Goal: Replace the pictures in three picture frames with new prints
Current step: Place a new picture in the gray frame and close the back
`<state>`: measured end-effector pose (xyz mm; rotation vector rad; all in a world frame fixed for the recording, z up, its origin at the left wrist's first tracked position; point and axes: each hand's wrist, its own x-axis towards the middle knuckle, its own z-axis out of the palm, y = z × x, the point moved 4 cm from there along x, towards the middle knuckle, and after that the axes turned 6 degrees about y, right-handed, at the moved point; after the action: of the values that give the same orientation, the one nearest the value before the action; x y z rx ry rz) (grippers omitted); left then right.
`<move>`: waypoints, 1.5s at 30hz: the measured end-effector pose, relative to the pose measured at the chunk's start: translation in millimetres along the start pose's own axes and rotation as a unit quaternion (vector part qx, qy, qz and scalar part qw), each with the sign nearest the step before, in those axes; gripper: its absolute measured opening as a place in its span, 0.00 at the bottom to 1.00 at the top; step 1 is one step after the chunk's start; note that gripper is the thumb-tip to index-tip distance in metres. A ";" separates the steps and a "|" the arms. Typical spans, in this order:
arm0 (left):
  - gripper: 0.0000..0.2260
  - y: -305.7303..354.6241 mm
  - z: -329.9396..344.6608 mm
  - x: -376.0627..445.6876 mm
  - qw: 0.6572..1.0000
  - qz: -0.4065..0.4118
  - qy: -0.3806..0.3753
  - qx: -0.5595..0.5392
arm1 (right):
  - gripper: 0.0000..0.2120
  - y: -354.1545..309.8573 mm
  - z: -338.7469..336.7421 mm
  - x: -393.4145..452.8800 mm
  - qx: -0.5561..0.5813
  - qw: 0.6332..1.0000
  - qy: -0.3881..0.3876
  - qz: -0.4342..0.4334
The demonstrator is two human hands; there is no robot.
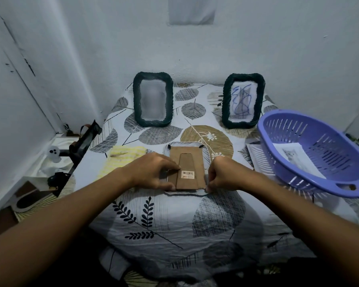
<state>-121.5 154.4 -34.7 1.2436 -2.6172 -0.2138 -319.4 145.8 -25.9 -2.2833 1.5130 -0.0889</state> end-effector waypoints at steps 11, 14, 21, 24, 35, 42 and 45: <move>0.31 -6.4 -2.4 3.6 0.999 -0.027 -0.034 -0.012 | 0.07 6.1 6.0 -1.4 0.052 0.994 0.057 0.078; 0.29 -12.5 -8.0 5.4 0.993 -0.066 -0.074 -0.069 | 0.10 0.6 7.2 -2.5 0.013 0.994 0.090 0.068; 0.20 -18.3 -7.4 8.9 0.988 -0.073 -0.110 -0.077 | 0.09 -6.3 5.7 -2.5 0.001 0.994 0.080 0.068; 0.14 -20.5 -5.4 4.3 0.989 -0.071 -0.093 -0.094 | 0.09 -2.7 7.1 -2.2 0.010 0.994 0.082 0.072; 0.03 -13.0 -0.3 -22.1 0.989 -0.088 0.020 -0.114 | 0.08 -2.3 4.0 -17.8 0.081 0.989 0.094 0.075; 0.07 0.7 5.3 -30.3 0.979 -0.155 0.056 -0.122 | 0.08 -0.1 7.4 -22.3 0.098 0.983 0.128 0.083; 0.06 6.1 7.1 -31.1 0.967 -0.210 0.088 -0.116 | 0.07 1.5 10.7 -22.6 0.105 0.981 0.142 0.086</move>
<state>-108.9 182.6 -44.7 1.6306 -2.0862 -0.4467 -327.2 168.7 -32.6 -2.0304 1.7420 -0.5195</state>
